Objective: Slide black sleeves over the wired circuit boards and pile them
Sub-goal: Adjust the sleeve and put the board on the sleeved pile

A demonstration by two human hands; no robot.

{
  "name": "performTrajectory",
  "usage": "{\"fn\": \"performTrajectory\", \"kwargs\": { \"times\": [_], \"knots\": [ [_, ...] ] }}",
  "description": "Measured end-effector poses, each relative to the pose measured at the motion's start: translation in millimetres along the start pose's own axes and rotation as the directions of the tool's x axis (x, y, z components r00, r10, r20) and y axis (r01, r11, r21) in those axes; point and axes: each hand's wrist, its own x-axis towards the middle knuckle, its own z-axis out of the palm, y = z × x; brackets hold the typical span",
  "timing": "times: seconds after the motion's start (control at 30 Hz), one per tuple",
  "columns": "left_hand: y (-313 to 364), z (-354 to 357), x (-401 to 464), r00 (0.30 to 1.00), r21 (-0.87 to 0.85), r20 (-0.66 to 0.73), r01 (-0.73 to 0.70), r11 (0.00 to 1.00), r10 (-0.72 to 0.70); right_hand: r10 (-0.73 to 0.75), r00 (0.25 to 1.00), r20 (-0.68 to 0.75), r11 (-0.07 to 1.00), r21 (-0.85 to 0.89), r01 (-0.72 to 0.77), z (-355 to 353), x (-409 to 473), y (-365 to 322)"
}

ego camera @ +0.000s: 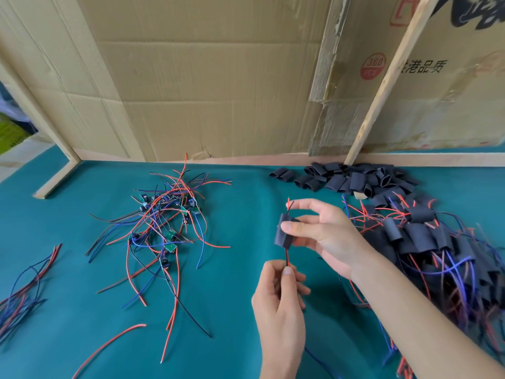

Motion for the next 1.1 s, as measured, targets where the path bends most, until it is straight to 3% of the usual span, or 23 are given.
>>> {"fn": "performTrajectory", "kwargs": {
  "times": [0.23,0.37,0.53,0.8,0.9,1.1],
  "knots": [
    [2.0,1.4,0.8,0.996,-0.025,-0.082,0.016,1.000,-0.018,-0.049,0.998,0.049,0.985,-0.160,0.056,1.3,-17.5,5.8],
    [2.0,2.5,1.6,0.996,-0.100,-0.057,0.057,0.993,-0.063,-0.156,0.988,-0.024,0.976,-0.159,0.150,-0.9,-17.0,-3.0],
    [0.4,4.6,0.9,0.999,-0.013,0.024,0.030,0.999,-0.029,-0.285,0.946,-0.154,0.954,-0.145,0.264,-9.9,-18.4,-16.3],
    [-1.7,3.0,1.1,0.999,0.074,0.035,-0.025,0.997,0.023,-0.282,0.930,-0.237,0.899,-0.405,0.170,-11.2,-44.5,7.8],
    [-1.2,2.8,-0.8,0.999,0.085,-0.001,-0.034,0.996,0.034,-0.361,0.906,-0.221,0.800,-0.572,0.179,-13.3,-48.9,9.8],
    [-0.3,2.7,-1.9,0.999,0.063,-0.050,0.000,0.998,0.003,-0.343,0.902,-0.262,0.769,-0.629,0.110,-7.3,-54.0,16.2]
  ]
}}
